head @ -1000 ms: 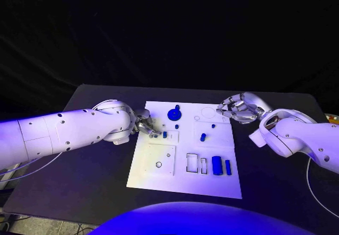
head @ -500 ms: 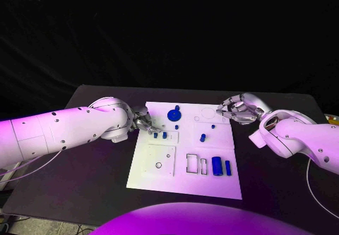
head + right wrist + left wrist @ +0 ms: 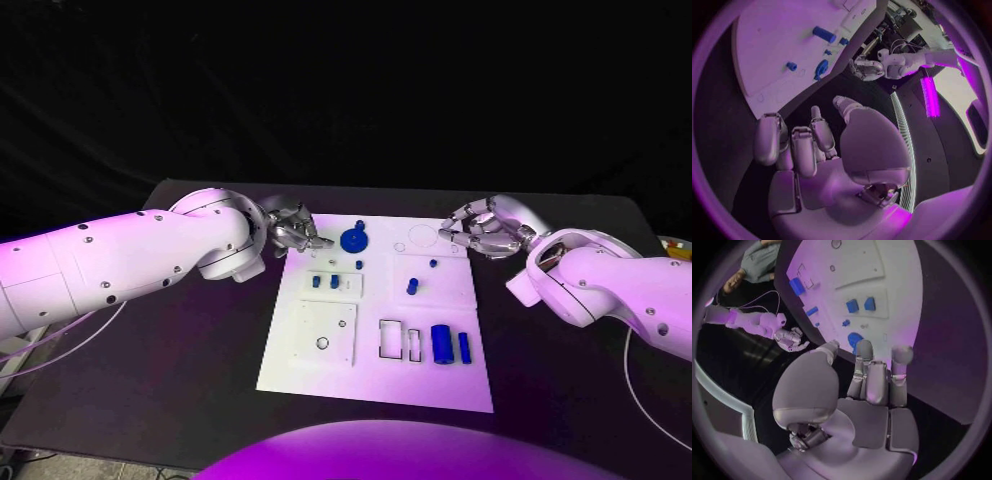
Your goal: Assemble the parts on the task board
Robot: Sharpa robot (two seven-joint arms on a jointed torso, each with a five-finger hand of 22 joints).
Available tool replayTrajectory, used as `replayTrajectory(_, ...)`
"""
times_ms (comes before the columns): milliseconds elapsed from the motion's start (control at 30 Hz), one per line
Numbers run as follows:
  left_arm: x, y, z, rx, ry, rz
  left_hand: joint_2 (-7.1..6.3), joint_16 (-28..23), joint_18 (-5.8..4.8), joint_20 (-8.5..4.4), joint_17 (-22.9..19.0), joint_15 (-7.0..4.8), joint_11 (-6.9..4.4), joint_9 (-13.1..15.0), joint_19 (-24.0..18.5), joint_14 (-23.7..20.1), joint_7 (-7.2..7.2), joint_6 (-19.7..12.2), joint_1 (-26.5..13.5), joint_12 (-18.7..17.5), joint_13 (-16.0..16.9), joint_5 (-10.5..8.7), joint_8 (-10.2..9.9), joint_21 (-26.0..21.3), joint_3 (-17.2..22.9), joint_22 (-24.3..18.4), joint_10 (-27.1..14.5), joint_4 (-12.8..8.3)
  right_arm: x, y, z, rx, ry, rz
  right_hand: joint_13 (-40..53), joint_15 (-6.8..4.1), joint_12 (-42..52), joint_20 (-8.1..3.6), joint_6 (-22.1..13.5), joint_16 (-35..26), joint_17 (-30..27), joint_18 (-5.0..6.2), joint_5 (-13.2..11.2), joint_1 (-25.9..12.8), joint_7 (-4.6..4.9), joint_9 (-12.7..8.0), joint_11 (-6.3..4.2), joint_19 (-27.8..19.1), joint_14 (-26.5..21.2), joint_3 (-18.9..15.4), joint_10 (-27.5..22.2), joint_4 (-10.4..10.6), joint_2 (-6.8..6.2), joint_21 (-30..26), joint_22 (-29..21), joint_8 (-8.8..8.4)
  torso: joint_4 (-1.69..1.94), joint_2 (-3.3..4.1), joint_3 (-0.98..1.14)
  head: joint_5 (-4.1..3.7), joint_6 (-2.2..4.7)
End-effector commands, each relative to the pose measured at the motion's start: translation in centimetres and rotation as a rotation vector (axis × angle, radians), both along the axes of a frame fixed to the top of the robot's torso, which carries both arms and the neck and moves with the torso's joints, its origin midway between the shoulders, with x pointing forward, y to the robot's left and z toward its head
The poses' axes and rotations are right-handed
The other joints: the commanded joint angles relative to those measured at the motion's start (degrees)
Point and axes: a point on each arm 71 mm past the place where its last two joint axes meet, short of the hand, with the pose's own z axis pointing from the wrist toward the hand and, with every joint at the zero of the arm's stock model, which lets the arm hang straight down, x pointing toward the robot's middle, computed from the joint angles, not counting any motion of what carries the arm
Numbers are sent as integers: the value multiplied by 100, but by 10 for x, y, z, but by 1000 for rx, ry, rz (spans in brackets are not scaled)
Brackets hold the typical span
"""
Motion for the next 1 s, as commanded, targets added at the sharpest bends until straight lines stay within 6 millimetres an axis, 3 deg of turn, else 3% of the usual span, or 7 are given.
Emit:
replayTrajectory(33,3,-16,13,-115,-180,-71,-68,-738,151,91,-1085,94,110,-34,-525,-529,112,-241,320,-289,-190,13,-62,-764,159,-795,-330,-3,0,2,0,3,-9,10,-13,-26,-9,-17,-43,-40,484,65,26,-35,14,-8,-30,-21,364,9,-30,34,-12,-24,88,20,2,0,-4,-10,22)
replayTrajectory(100,4,-24,13,-127,-252,-120,-220,-1928,158,198,-2599,207,215,-114,-663,-1403,214,-453,824,-813,-557,-8,-107,-1283,483,-1141,-701,-3,0,2,0,5,-11,11,-20,-26,-16,-18,-49,-45,474,70,28,-12,14,-10,-31,-33,361,18,-37,26,-5,-43,74,22,4,2,-7,-18,37)
replayTrajectory(167,4,-31,12,-130,-314,-170,-375,-2107,156,252,-2716,245,259,-173,-663,-1492,226,-582,1161,-1114,-802,-3,-132,-1532,710,-1324,-788,-26,0,3,0,7,-12,11,-22,-27,-17,-18,-51,-46,472,70,29,-3,14,-11,-31,-33,361,22,-39,23,-2,-43,74,22,0,3,-12,-32,53)
replayTrajectory(300,1,-46,2,-97,-407,-300,-580,-2219,150,284,-2822,285,315,-273,-627,-1633,252,-658,1642,-1583,-1199,-17,-156,-1766,1018,-1499,-874,-68,0,4,0,14,-15,13,-69,-26,-57,-18,-60,-59,440,84,33,32,16,-14,-31,-68,352,34,-81,8,4,-100,30,24,-7,0,-12,-48,71)
replayTrajectory(467,-1,-61,-8,-31,-453,-424,-697,-2164,150,291,-2841,301,330,-383,-602,-1662,207,-620,1754,-1943,-1472,-26,-283,-1796,1075,-1521,-917,-84,0,5,-1,20,-20,14,-85,-25,-72,-17,-67,-69,419,93,35,52,18,-16,-29,-92,347,41,-97,0,5,-138,2,25,-2,5,-10,-62,83)
replayTrajectory(733,0,-73,-20,110,-432,-536,-687,-1667,150,277,-2734,269,287,-574,-513,-1570,85,-363,1736,-2392,-1805,-36,-664,-1653,688,-1417,-775,-79,0,5,0,30,-36,13,-185,-22,-164,-15,-89,-150,237,150,37,102,26,-23,-22,-245,296,56,-193,-19,1,-377,-179,31,-6,1,4,-63,85)
replayTrajectory(1000,2,-81,-27,212,-411,-581,-659,-1052,150,260,-2186,260,278,-614,-475,-1295,50,-159,1825,-2475,-1884,-24,-761,-1420,708,-1244,-666,-63,0,6,0,34,-41,14,-181,-21,-162,-14,-89,-154,232,150,38,112,26,-23,-22,-249,294,60,-191,-22,4,-385,-183,34,-8,5,4,-65,87)
